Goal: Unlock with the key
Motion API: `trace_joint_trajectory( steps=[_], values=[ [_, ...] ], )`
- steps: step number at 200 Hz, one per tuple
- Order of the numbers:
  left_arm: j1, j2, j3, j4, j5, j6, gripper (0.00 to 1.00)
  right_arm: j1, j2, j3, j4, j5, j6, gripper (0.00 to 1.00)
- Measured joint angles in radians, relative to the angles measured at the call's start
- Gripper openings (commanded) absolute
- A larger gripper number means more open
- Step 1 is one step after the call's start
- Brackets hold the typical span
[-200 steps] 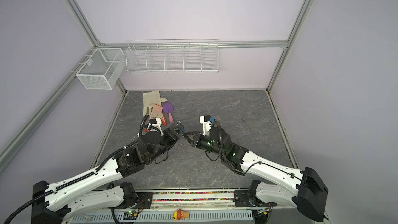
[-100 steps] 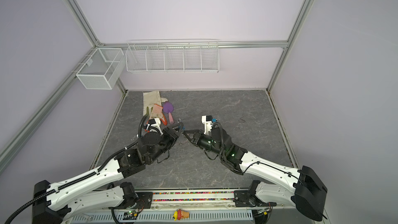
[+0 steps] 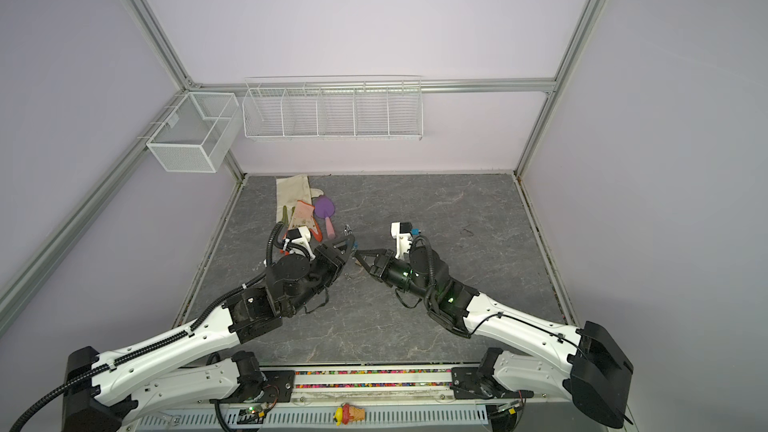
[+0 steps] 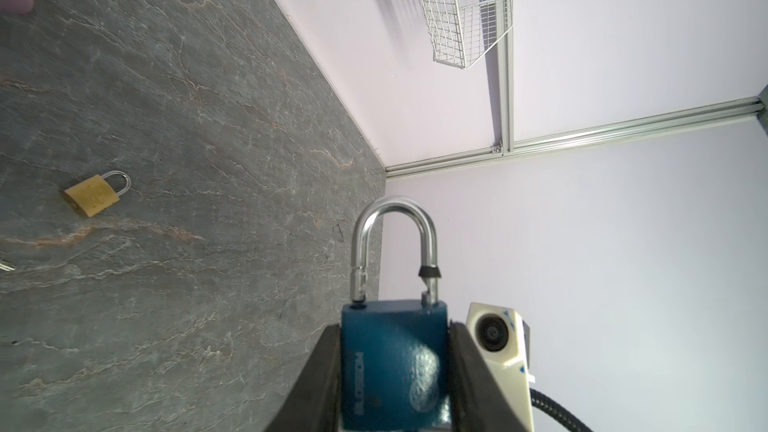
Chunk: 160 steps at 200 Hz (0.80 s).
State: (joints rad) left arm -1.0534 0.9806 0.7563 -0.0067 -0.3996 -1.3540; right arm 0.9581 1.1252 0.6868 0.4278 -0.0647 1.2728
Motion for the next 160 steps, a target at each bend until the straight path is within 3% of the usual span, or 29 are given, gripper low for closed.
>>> trace_joint_trajectory(
  steps=[26, 72, 105, 126, 160],
  values=[
    [0.0, 0.0, 0.006, -0.048, 0.004, 0.023, 0.0, 0.006, 0.002, 0.028, -0.084, 0.0, -0.07, 0.07],
    [0.0, 0.0, 0.079, -0.211, 0.015, 0.101, 0.0, 0.015, 0.001, 0.077, -0.219, 0.005, -0.19, 0.23],
    [0.015, 0.0, 0.133, -0.338, 0.019, 0.186, 0.0, 0.021, -0.022, 0.123, -0.37, 0.035, -0.291, 0.46],
    [0.031, 0.0, 0.157, -0.415, 0.016, 0.294, 0.0, 0.014, -0.049, 0.162, -0.486, 0.064, -0.35, 0.6],
    [0.032, -0.005, 0.159, -0.492, 0.014, 0.544, 0.0, -0.05, -0.057, 0.262, -0.666, 0.045, -0.473, 0.73]
  ],
)
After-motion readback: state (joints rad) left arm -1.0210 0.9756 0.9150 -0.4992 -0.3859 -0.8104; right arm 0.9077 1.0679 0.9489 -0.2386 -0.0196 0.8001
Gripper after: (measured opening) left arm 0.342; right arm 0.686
